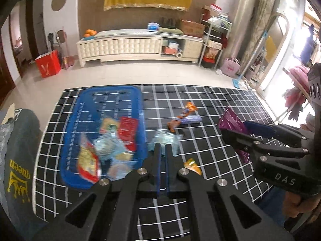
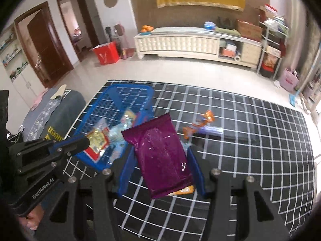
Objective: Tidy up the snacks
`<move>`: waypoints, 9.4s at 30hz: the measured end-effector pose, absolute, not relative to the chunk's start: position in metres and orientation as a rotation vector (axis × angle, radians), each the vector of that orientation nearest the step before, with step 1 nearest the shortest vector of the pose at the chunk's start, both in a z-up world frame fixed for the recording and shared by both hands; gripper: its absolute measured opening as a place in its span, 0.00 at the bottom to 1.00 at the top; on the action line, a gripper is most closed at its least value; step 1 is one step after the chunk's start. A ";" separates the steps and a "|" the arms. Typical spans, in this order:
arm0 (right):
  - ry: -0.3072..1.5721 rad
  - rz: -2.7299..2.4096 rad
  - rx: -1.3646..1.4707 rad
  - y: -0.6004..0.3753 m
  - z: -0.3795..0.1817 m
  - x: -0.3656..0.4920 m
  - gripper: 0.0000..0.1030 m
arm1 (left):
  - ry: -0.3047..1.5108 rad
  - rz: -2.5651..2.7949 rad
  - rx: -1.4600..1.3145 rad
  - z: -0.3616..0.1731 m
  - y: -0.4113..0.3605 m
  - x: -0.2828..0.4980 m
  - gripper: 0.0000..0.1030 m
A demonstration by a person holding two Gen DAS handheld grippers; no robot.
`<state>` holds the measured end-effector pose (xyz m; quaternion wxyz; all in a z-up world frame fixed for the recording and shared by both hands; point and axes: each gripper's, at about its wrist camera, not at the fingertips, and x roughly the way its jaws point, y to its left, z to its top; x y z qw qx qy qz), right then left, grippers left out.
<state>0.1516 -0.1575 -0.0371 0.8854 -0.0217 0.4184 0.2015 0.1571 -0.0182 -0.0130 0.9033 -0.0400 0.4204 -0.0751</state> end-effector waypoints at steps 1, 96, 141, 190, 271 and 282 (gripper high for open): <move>0.872 0.427 -0.051 -0.152 -0.038 0.153 0.56 | 0.868 -0.143 -0.086 -0.014 -0.009 0.157 0.02; 0.951 0.265 -0.096 -0.283 -0.171 0.139 1.00 | 1.023 -0.458 0.277 -0.156 -0.133 0.171 0.70; 0.900 0.333 0.016 -0.270 -0.144 0.167 1.00 | 0.893 -0.471 0.210 -0.137 -0.110 0.201 0.06; 1.050 0.633 -0.426 -0.095 -0.225 0.274 0.69 | 0.943 -0.039 -0.001 -0.131 0.041 0.261 0.21; 0.802 0.551 -0.476 0.025 -0.074 0.251 0.88 | 0.763 0.051 0.001 -0.060 0.156 0.208 0.68; 0.730 0.491 -0.383 -0.049 -0.021 0.211 0.88 | 0.714 0.010 0.051 -0.024 0.106 0.186 0.69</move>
